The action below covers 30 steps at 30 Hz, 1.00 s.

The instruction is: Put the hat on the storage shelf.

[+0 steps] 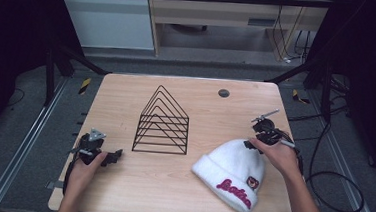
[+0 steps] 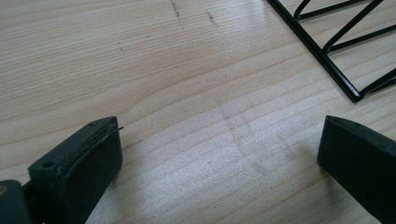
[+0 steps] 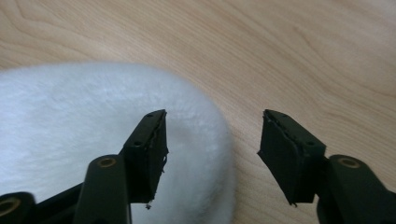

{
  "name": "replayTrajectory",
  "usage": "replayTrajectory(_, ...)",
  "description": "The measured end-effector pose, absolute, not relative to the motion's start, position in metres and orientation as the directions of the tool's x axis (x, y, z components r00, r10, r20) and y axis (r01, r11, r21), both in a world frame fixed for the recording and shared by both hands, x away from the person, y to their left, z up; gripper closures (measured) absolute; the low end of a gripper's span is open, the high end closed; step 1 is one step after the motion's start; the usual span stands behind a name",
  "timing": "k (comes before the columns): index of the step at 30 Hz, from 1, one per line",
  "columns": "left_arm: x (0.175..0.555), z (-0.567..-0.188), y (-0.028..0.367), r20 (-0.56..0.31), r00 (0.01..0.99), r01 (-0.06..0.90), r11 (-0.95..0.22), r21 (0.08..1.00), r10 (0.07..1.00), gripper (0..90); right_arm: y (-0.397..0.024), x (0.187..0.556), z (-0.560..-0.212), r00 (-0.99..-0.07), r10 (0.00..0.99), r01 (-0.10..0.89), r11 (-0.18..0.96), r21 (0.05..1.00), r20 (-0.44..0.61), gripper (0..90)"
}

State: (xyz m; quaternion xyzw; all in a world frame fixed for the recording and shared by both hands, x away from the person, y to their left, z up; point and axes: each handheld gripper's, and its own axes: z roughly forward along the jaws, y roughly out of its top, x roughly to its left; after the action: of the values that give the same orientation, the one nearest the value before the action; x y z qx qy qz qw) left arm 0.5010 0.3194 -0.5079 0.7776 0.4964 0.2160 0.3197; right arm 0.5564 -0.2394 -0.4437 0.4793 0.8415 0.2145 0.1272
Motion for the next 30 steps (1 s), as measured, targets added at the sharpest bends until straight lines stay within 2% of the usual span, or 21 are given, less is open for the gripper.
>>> replayTrajectory(3,0.501,-0.508,0.319,0.019,0.414,0.634,-0.303,0.712,0.91,0.0,-0.24,0.559,-0.449,-0.51,0.86,0.766,0.454,0.455,-0.002,43.9)
replayTrajectory(16,0.501,-0.508,0.319,0.019,0.414,0.634,-0.303,0.711,0.91,0.0,-0.24,0.559,-0.465,-0.505,0.862,0.786,0.439,0.435,0.044,48.7)
replayTrajectory(27,0.501,-0.508,0.319,0.019,0.414,0.634,-0.303,0.711,0.91,0.0,-0.236,0.558,-0.468,-0.514,0.857,0.789,0.45,0.417,0.047,58.5)
replayTrajectory(29,0.501,-0.508,0.319,0.019,0.414,0.634,-0.303,0.712,0.91,0.0,-0.236,0.558,-0.468,-0.517,0.854,0.789,0.454,0.415,0.049,64.0)
replayTrajectory(30,0.501,-0.508,0.319,0.019,0.414,0.634,-0.303,0.712,0.91,0.0,-0.236,0.558,-0.468,-0.517,0.854,0.789,0.454,0.415,0.049,64.0)
